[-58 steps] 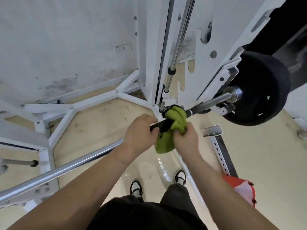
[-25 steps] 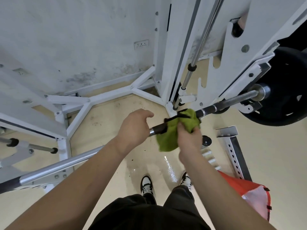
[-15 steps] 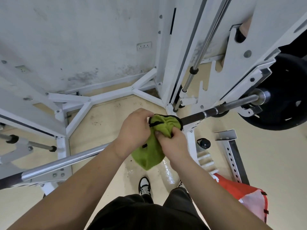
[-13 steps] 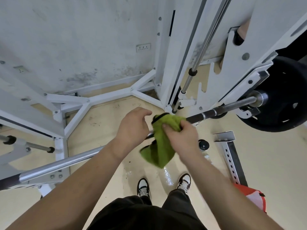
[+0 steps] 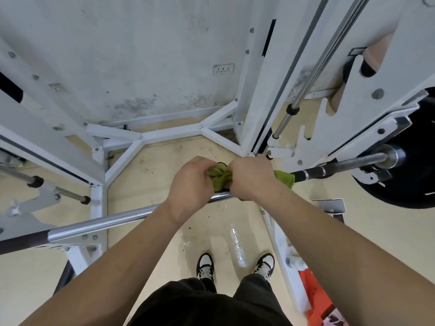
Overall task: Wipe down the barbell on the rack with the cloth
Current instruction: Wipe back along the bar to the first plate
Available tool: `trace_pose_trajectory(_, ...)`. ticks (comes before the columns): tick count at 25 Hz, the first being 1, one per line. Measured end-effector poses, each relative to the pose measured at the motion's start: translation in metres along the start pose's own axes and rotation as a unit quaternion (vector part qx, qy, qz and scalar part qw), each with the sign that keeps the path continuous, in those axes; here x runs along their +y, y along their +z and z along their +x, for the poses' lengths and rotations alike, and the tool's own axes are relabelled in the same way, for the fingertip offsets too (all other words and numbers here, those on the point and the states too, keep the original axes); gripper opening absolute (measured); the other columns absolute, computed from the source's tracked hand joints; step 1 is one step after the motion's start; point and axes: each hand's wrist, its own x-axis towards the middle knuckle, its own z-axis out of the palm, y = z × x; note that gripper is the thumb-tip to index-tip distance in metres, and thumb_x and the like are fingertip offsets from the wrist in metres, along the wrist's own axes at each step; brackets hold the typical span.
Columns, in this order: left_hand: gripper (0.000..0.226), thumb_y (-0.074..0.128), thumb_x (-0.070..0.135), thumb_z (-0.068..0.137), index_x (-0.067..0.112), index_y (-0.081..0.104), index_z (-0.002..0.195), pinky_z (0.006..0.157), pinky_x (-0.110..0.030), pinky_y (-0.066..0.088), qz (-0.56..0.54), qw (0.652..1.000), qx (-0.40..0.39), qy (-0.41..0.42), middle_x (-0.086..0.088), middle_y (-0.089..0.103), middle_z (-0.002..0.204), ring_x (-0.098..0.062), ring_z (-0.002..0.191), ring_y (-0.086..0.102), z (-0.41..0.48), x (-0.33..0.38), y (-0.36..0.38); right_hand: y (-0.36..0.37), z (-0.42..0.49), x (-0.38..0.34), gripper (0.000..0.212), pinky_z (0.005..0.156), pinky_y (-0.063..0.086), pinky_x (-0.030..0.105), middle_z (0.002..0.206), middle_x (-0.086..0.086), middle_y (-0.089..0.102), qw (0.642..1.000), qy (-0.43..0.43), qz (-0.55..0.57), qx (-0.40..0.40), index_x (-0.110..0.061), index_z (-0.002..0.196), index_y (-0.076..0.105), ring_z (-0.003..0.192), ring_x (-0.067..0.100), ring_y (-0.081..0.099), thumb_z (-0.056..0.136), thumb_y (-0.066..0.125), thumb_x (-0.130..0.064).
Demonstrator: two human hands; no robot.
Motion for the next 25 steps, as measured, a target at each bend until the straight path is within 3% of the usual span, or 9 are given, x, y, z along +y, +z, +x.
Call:
trace_pose_trajectory(2,0.039,0.047,-0.001,0.086,0.009,0.075,0.112,0.092,-0.028,0.049,0.000,1.000,0.004,-0.006,-0.006,0.073,0.113,-0.027,0.104,0.068,0.003,0.000,0.001,0.004,-0.005,0.022,0.006,0.083,0.042,0.037,0.075,-0.006,0.061,1.000,0.010,-0.004,0.008,-0.028,0.079,0.057,0.073,0.018,0.058,0.085,0.059,-0.029)
trace_pose_trajectory(7,0.036,0.052,-0.002,0.093,0.012,0.072,0.119,0.100,-0.032,0.049,-0.018,1.000,-0.018,0.002,-0.003,0.070,0.122,-0.023,0.112,0.064,0.008,0.021,0.018,0.001,-0.008,0.096,0.009,0.083,0.035,0.039,0.073,-0.004,0.057,0.984,0.168,-0.046,0.017,-0.024,0.089,0.058,0.076,0.023,0.057,0.081,0.055,-0.023)
trace_pose_trajectory(10,0.039,0.048,-0.001,0.089,0.013,0.073,0.116,0.095,-0.037,0.053,-0.016,1.000,-0.025,0.008,-0.004,0.070,0.117,-0.026,0.107,0.066,0.012,0.043,0.032,0.018,-0.013,0.065,0.010,0.095,0.036,0.044,0.078,-0.005,0.060,0.996,0.064,-0.040,0.045,-0.024,0.086,0.060,0.088,0.024,0.059,0.077,0.057,-0.021)
trace_pose_trajectory(13,0.051,0.035,0.014,0.077,0.013,0.076,0.107,0.087,-0.037,0.055,-0.016,1.000,-0.016,0.014,-0.006,0.072,0.108,-0.027,0.098,0.065,0.021,0.071,0.044,0.026,-0.025,0.084,0.009,0.093,0.037,0.042,0.092,-0.005,0.065,0.994,-0.044,-0.019,0.097,-0.027,0.092,0.063,0.098,0.024,0.059,0.085,0.059,-0.030)
trace_pose_trajectory(16,0.055,0.035,0.003,0.075,0.010,0.076,0.111,0.089,-0.039,0.056,-0.016,1.000,0.004,0.019,-0.007,0.072,0.113,-0.028,0.099,0.067,0.029,0.093,0.065,0.023,-0.030,0.166,0.017,0.090,0.039,0.038,0.096,-0.005,0.066,0.995,0.004,-0.036,0.098,-0.028,0.096,0.063,0.100,0.024,0.060,0.090,0.054,-0.040)
trace_pose_trajectory(20,0.055,0.040,-0.009,0.078,0.009,0.073,0.119,0.095,-0.043,0.056,-0.031,0.999,-0.014,0.015,-0.007,0.070,0.120,-0.028,0.108,0.067,0.032,0.119,0.099,0.034,-0.047,0.254,0.017,0.085,0.041,0.040,0.092,0.002,0.069,0.980,0.110,-0.057,0.155,-0.019,0.091,0.067,0.096,0.032,0.062,0.088,0.060,-0.034)
trace_pose_trajectory(23,0.052,0.044,-0.014,0.082,0.008,0.072,0.120,0.098,-0.043,0.054,-0.022,0.999,0.020,-0.016,-0.008,0.069,0.123,-0.030,0.111,0.065,0.026,0.123,0.109,0.029,-0.044,0.263,0.018,0.082,0.041,0.040,0.096,0.006,0.068,0.974,0.166,-0.063,0.143,-0.015,0.091,0.065,0.098,0.032,0.061,0.091,0.058,-0.032)
trace_pose_trajectory(25,0.052,0.046,-0.014,0.084,0.008,0.070,0.123,0.100,-0.038,0.052,-0.003,0.997,0.046,-0.054,-0.007,0.068,0.127,-0.028,0.115,0.063,0.019,0.119,0.106,0.023,-0.033,0.233,0.013,0.077,0.039,0.038,0.096,0.006,0.066,0.979,0.145,-0.074,0.126,-0.017,0.090,0.064,0.097,0.030,0.059,0.090,0.058,-0.028)
